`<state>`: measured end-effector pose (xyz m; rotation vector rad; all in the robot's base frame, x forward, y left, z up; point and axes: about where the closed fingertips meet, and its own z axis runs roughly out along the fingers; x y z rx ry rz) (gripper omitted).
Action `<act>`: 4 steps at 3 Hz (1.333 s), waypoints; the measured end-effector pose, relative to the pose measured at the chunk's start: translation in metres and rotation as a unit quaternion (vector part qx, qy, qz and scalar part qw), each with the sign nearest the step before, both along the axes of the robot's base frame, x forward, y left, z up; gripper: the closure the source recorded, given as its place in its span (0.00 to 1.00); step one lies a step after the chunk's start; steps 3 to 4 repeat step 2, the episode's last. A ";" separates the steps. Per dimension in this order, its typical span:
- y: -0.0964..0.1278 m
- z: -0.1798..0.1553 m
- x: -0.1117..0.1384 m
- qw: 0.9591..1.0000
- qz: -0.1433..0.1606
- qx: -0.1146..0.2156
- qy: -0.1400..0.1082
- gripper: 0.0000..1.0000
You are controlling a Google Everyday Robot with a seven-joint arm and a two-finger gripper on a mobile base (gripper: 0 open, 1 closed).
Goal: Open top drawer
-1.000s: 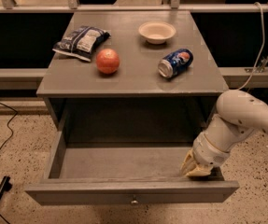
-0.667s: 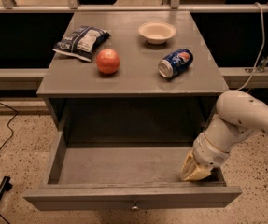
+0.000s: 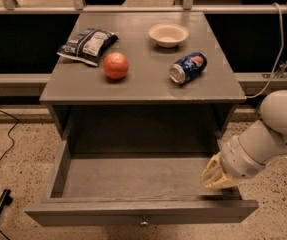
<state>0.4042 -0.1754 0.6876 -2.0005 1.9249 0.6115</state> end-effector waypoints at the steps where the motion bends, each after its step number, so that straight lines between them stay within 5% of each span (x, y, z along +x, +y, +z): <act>1: -0.015 0.046 0.008 0.994 -0.041 0.034 -0.094 0.82; 2: -0.024 0.047 0.004 0.993 -0.054 0.038 -0.100 0.58; 4: -0.024 0.047 0.004 0.993 -0.054 0.038 -0.100 0.58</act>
Offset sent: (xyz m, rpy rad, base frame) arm 0.0068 -0.0125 0.0402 0.0592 -0.1663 -0.0702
